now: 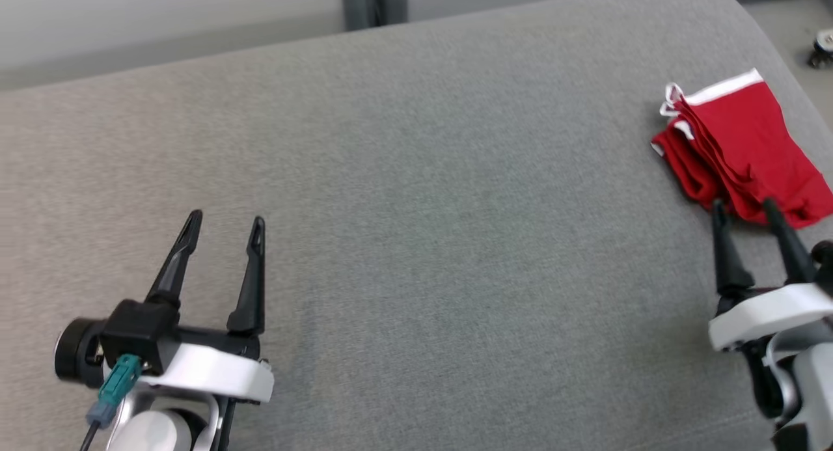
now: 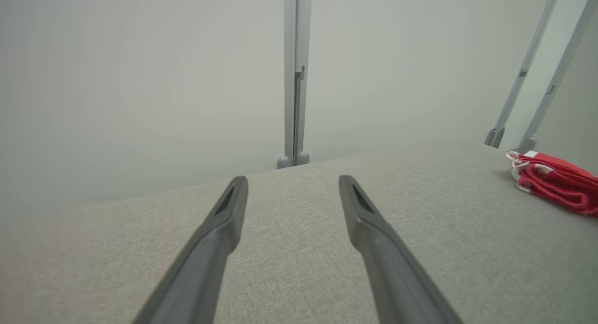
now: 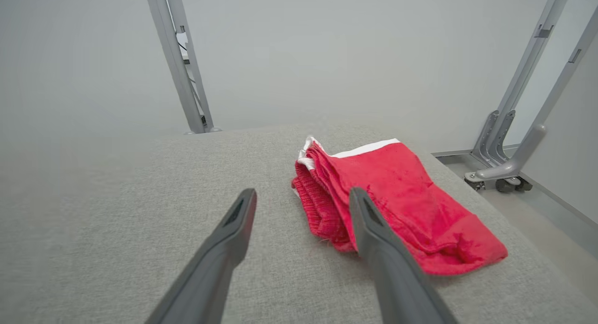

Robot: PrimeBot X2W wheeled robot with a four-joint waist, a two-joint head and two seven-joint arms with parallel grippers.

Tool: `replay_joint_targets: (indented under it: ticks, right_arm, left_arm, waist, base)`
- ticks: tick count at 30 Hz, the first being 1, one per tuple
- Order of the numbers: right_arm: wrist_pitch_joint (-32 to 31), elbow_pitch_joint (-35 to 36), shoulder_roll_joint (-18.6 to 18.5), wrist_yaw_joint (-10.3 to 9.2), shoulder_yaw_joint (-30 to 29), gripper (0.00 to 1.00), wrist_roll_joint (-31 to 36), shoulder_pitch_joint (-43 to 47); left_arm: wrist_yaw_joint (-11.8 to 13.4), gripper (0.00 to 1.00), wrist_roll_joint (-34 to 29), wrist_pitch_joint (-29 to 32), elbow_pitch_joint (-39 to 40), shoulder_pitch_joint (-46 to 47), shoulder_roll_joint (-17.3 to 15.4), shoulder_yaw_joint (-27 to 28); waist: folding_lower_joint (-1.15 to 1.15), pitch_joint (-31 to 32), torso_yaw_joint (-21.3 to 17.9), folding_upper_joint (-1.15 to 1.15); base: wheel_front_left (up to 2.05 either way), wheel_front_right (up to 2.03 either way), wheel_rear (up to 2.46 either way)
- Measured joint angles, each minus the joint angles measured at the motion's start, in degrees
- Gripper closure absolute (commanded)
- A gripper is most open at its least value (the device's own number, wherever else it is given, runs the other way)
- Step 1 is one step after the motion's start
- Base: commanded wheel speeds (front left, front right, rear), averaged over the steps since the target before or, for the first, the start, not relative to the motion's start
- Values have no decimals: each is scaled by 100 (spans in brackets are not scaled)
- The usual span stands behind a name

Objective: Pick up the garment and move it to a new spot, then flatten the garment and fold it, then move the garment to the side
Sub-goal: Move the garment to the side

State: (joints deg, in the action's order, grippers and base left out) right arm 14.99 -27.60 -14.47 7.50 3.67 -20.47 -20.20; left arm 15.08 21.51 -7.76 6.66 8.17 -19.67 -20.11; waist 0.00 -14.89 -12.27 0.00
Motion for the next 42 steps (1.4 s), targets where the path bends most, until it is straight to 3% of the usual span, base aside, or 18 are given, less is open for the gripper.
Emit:
replay_joint_targets:
  ticks: [7,13,28,42]
  right_arm:
    - [-92,627,471,0,200,0,263,520]
    - [-336,1016,599,0,201,0,388,888]
    - [-966,2031,724,-1,-245,0,679,1995]
    - [-1272,2585,824,-1,-492,0,780,2379]
  left_arm:
    - [191,0,252,-175,-200,-537,15,261]
    - [357,0,389,-247,-189,-1003,-88,505]
    - [181,0,667,-235,-309,-1544,-104,383]
    - [107,0,667,-157,-350,-1629,-281,308]
  waist:
    - [0,487,370,0]
    - [0,840,672,0]
    - [0,1512,1114,0]
    - [0,1617,1119,0]
  base:
    - [0,0,0]
    - [0,0,0]
    - [0,0,0]
    - [0,0,0]
